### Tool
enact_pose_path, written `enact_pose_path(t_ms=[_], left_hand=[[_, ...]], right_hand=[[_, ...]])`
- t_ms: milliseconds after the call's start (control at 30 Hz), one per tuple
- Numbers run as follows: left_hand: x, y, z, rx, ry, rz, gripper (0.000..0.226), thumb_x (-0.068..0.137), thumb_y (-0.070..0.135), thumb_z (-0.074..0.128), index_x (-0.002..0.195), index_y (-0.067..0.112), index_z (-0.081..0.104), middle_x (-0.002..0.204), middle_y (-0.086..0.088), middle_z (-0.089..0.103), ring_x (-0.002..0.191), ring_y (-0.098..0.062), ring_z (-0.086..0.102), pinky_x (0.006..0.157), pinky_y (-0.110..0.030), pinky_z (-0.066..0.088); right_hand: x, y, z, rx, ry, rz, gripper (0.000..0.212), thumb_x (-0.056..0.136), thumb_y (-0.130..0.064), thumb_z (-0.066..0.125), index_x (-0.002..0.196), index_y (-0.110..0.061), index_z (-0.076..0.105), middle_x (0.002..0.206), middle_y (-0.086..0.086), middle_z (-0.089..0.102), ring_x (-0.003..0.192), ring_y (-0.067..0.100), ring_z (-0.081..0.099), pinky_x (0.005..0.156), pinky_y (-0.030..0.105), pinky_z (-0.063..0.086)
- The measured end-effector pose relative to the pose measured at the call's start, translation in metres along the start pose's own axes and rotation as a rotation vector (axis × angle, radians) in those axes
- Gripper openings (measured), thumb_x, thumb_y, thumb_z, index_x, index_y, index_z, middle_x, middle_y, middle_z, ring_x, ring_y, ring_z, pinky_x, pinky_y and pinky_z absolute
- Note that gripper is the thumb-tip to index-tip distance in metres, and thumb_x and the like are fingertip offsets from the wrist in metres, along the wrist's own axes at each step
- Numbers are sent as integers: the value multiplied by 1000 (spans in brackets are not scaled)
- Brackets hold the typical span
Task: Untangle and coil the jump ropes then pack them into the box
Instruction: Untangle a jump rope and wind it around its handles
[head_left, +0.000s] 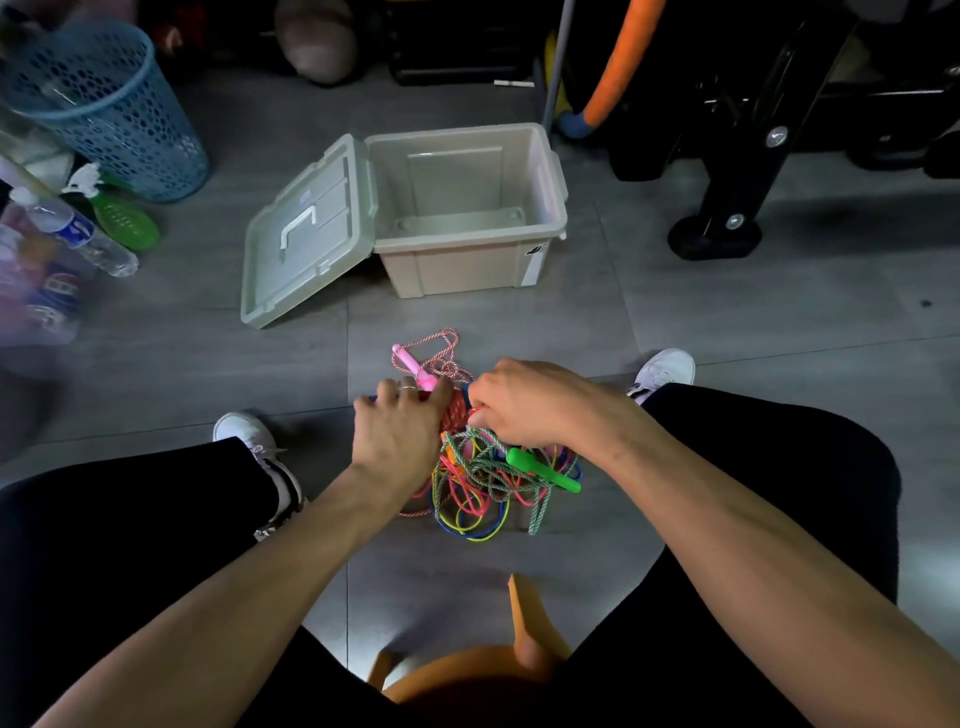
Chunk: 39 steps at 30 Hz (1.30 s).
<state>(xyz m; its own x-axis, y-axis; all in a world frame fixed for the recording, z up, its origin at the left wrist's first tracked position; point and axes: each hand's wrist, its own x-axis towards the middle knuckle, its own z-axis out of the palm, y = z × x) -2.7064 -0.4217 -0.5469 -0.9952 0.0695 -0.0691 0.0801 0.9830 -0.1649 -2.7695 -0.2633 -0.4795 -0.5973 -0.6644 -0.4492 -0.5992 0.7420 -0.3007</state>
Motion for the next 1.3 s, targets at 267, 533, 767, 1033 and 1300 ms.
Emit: enact_pose_path(t_ms=[267, 533, 767, 1033, 1300], left_hand=[[0, -11, 26, -186, 322, 570, 66, 59, 28, 76, 121, 25, 52, 102, -7, 63, 86, -30, 57, 66, -39, 48], [-12, -22, -8, -1247, 75, -17, 30, 81, 26, 75, 104, 36, 57, 78, 2, 63, 64, -16, 59, 58, -30, 52], [-1, -17, -20, -1590, 41, -359, 18, 84, 23, 70, 96, 31, 60, 69, -7, 56, 63, -16, 50, 61, -33, 43], [16, -25, -25, -1828, -348, -723, 61, 55, 22, 70, 111, 4, 53, 80, -9, 58, 64, -18, 53, 54, -28, 46], [13, -25, -1, -808, -274, -291, 61, 76, 27, 70, 125, 21, 33, 99, -4, 60, 85, -23, 63, 76, -41, 55]], right_hand=[[-5, 53, -19, 276, 37, 40, 16, 91, -36, 66, 90, -21, 73, 68, -13, 58, 66, 7, 55, 62, 27, 42], [4, 73, -7, 535, 82, 96, 23, 93, -42, 61, 84, -24, 71, 54, -27, 57, 51, -8, 49, 50, 11, 33], [11, 58, 8, 429, 39, 112, 28, 100, -32, 52, 87, -15, 69, 78, 0, 63, 71, 13, 56, 67, 33, 43], [20, 14, 29, 134, -160, 59, 15, 98, -21, 46, 88, -20, 57, 92, 3, 61, 83, 23, 59, 69, 33, 45], [9, 0, 12, -30, -21, -19, 17, 100, -19, 48, 83, -17, 50, 67, -8, 39, 71, 18, 54, 61, 31, 38]])
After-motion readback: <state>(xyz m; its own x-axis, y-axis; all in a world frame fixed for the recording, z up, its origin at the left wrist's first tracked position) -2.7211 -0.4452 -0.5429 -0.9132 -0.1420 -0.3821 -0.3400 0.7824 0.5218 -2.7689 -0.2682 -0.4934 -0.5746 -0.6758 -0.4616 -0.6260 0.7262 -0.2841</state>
